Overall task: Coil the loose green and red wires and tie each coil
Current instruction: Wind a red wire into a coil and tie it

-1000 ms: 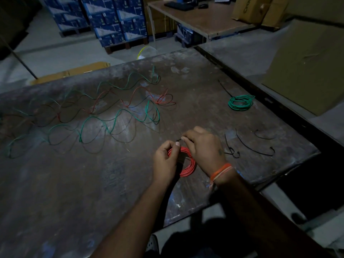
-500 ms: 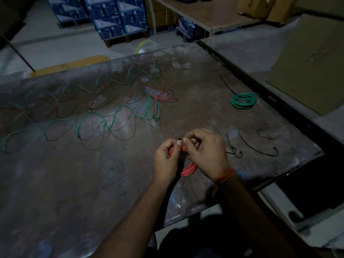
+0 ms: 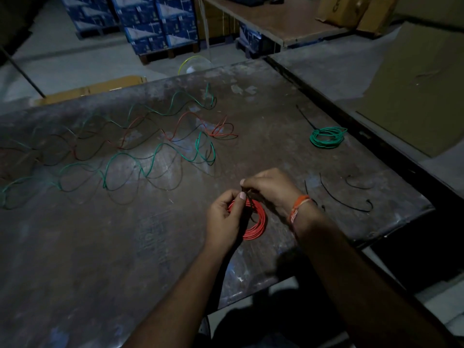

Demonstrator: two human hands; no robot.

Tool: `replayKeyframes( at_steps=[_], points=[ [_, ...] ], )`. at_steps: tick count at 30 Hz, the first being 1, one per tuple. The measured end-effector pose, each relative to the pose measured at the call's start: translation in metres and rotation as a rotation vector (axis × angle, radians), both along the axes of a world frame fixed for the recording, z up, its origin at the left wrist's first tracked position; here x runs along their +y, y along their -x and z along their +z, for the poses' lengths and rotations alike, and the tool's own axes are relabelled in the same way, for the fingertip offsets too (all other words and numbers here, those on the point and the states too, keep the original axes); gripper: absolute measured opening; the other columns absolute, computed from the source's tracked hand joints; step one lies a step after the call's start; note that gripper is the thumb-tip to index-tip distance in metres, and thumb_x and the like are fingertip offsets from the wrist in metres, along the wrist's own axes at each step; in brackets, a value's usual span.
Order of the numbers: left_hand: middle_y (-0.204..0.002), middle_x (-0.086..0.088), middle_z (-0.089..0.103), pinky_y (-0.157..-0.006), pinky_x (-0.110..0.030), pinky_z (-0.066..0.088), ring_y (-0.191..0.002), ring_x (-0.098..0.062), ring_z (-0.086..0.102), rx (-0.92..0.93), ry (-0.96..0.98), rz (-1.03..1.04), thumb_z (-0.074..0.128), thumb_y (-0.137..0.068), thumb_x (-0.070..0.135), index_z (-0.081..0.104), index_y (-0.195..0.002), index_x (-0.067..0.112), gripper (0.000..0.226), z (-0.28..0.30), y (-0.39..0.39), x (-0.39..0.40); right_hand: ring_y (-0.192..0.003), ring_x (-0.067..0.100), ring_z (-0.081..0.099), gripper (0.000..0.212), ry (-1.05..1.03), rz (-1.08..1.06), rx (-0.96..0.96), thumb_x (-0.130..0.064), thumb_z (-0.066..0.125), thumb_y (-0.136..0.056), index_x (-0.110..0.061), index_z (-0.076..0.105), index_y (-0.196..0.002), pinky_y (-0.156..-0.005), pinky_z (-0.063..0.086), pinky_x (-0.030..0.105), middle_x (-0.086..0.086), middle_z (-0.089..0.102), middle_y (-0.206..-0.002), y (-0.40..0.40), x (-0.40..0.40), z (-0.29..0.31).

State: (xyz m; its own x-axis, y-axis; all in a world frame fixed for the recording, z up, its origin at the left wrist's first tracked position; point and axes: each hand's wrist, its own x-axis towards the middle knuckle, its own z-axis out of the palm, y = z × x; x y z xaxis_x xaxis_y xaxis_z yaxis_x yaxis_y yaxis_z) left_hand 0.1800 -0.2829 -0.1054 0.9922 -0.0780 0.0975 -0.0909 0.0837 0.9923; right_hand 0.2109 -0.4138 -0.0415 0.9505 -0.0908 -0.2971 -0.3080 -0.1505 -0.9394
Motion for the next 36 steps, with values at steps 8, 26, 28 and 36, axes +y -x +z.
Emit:
replayKeyframes(
  at_steps=[8,26,28,36],
  points=[
    [-0.072,-0.019,0.064,-0.066,-0.037,0.043,-0.067,-0.02,0.056,0.01,-0.025,-0.001,0.058,-0.099,0.029,0.063,-0.083,0.009,0.025,-0.002,-0.001,-0.001,-0.063,0.014,0.059,0.021,-0.037,-0.032,-0.1,-0.01,0.075,-0.085,-0.014,0.07,-0.064,-0.07,0.047,0.035,0.0,0.066,-0.061,-0.013,0.002,-0.012],
    [-0.073,-0.022,0.062,-0.064,-0.044,0.045,-0.067,-0.023,0.055,0.002,-0.053,0.025,0.06,-0.096,0.036,0.067,-0.085,0.012,0.027,-0.006,-0.004,-0.001,-0.056,0.007,0.055,0.025,0.001,-0.015,-0.17,-0.013,0.074,-0.087,-0.017,0.065,-0.064,-0.065,0.046,0.03,-0.008,0.061,-0.056,-0.016,0.006,-0.011],
    [-0.07,-0.016,0.061,-0.063,-0.041,0.043,-0.065,-0.021,0.053,0.011,-0.065,0.037,0.06,-0.095,0.038,0.066,-0.084,0.013,0.028,-0.007,-0.004,-0.001,-0.06,0.006,0.054,0.023,0.079,-0.086,-0.277,-0.019,0.075,-0.087,-0.02,0.065,-0.066,-0.065,0.047,0.031,-0.012,0.06,-0.057,-0.021,0.007,-0.011],
    [-0.066,-0.007,0.055,-0.062,-0.041,0.037,-0.063,-0.021,0.047,0.03,-0.028,0.036,0.061,-0.096,0.039,0.065,-0.085,0.011,0.03,-0.009,-0.004,0.0,-0.063,0.014,0.048,0.021,-0.074,0.046,-0.207,-0.009,0.072,-0.09,-0.011,0.063,-0.071,-0.062,0.04,0.027,0.003,0.054,-0.064,-0.017,0.008,-0.008]
  ],
)
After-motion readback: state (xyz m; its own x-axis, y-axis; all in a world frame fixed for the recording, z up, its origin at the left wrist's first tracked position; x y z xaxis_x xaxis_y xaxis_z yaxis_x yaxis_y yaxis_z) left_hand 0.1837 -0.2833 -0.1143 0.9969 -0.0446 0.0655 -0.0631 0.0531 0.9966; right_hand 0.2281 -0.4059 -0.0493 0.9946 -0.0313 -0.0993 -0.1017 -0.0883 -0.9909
